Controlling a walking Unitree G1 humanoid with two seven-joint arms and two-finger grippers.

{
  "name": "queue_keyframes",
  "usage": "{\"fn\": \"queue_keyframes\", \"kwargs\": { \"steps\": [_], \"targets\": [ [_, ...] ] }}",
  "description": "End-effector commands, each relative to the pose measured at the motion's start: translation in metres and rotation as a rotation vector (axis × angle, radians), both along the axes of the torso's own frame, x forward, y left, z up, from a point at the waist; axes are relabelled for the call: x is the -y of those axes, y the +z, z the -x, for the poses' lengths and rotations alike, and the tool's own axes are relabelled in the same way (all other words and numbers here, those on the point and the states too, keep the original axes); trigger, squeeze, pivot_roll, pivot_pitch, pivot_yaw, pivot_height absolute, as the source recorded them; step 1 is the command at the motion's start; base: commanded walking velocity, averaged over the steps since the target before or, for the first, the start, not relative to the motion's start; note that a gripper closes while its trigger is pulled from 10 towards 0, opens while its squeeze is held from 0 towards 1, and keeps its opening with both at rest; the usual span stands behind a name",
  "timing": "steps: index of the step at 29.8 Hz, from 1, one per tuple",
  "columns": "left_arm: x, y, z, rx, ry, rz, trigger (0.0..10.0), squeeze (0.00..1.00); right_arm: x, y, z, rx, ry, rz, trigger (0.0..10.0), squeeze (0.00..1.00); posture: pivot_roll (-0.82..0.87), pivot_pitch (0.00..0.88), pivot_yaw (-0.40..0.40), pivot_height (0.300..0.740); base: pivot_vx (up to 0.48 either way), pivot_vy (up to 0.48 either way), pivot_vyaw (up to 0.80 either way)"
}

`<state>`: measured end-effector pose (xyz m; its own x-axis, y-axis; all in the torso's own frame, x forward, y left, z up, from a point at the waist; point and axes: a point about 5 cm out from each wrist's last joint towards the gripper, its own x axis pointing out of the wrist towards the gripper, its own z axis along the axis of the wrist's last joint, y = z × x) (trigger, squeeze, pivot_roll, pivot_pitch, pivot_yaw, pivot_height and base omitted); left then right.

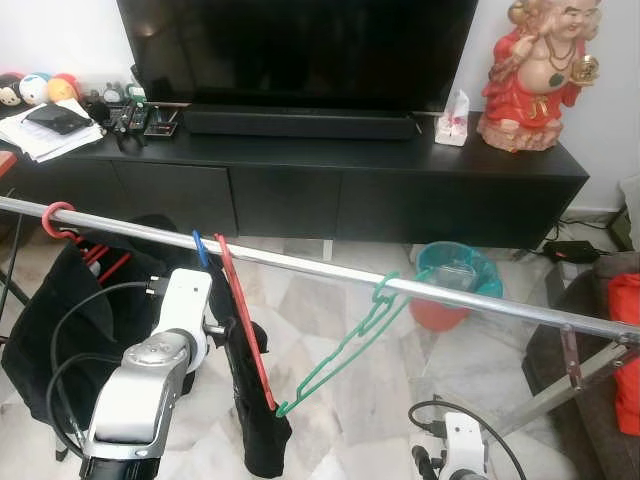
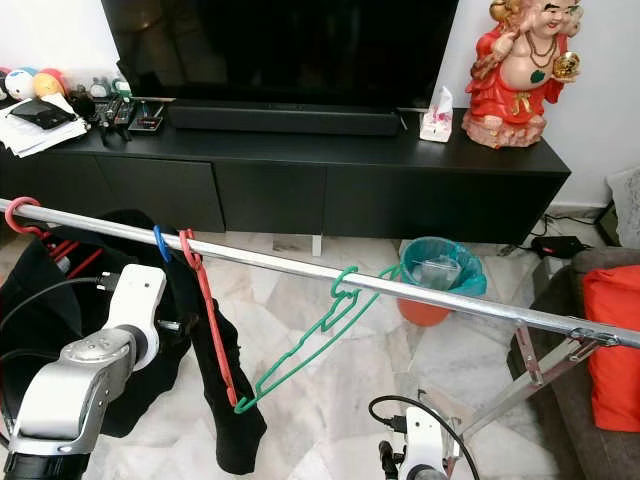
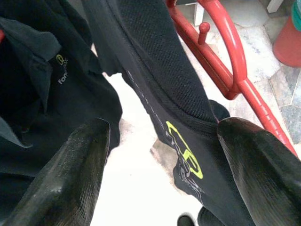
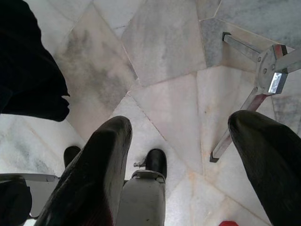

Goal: Hang hanger

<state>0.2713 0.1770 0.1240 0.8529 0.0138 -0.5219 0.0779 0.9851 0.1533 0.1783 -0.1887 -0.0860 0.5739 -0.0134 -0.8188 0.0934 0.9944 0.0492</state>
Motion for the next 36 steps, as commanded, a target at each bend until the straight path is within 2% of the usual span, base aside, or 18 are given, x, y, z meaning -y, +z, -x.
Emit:
{"fn": "queue_keyframes", "kwargs": {
  "steps": [1,13,16,17,21,26,31,33,34,35,36],
  "targets": [
    [0.001,-0.004,-0.003,-0.006,0.000,0.003,10.0,0.00,0.000,0.001,-0.001,-0.003,-0.001,0.000,10.0,0.00,0.03,0.000,-0.037,0.740,0.000,0.000,0.00],
    [-0.004,-0.032,-0.017,-0.046,0.062,0.008,10.0,0.00,0.000,0.001,-0.001,-0.002,-0.003,-0.003,10.0,0.00,0.02,0.000,-0.036,0.740,0.000,0.000,0.00],
    [-0.004,-0.028,-0.023,0.002,0.066,-0.031,10.0,0.00,0.000,0.001,-0.001,-0.002,-0.003,-0.003,10.0,0.00,0.02,0.000,-0.036,0.740,0.000,0.000,0.00],
    [-0.004,-0.025,-0.026,0.044,0.064,-0.033,10.0,0.00,0.000,0.001,-0.001,-0.002,-0.002,-0.002,10.0,0.00,0.02,0.000,-0.036,0.740,0.000,0.000,0.00],
    [-0.002,-0.022,-0.032,0.104,0.061,-0.019,10.0,0.00,0.000,0.001,-0.002,-0.002,0.001,-0.003,10.0,0.00,0.02,0.000,-0.036,0.740,0.000,0.000,0.00],
    [0.000,-0.032,-0.039,0.116,0.052,0.011,10.0,0.00,-0.001,0.001,-0.002,0.001,-0.004,-0.006,10.0,0.00,0.02,0.000,-0.043,0.740,0.000,0.000,0.00],
    [-0.002,-0.048,-0.043,0.083,0.048,-0.005,10.0,0.00,-0.001,0.001,-0.002,0.001,-0.003,-0.005,10.0,0.00,0.02,0.000,-0.044,0.740,0.000,0.000,0.00],
    [-0.005,-0.051,-0.047,0.084,0.064,-0.006,8.7,0.00,-0.001,0.001,-0.002,0.002,-0.005,-0.005,10.0,0.00,0.02,0.000,-0.044,0.740,0.000,0.000,0.00],
    [-0.006,-0.052,-0.048,0.084,0.068,-0.011,4.6,0.00,-0.001,0.001,-0.002,0.002,-0.006,-0.005,10.0,0.00,0.02,0.000,-0.044,0.740,0.000,0.000,0.00],
    [-0.007,-0.052,-0.049,0.090,0.074,-0.009,0.0,0.00,-0.001,0.001,-0.002,0.002,-0.006,-0.005,10.0,0.00,0.02,0.000,-0.044,0.740,0.000,0.000,0.00],
    [-0.007,-0.051,-0.051,0.102,0.079,-0.005,0.0,0.00,-0.001,0.001,-0.002,0.002,-0.008,-0.005,10.0,0.00,0.01,0.000,-0.044,0.740,0.000,0.000,0.00]
  ]
}}
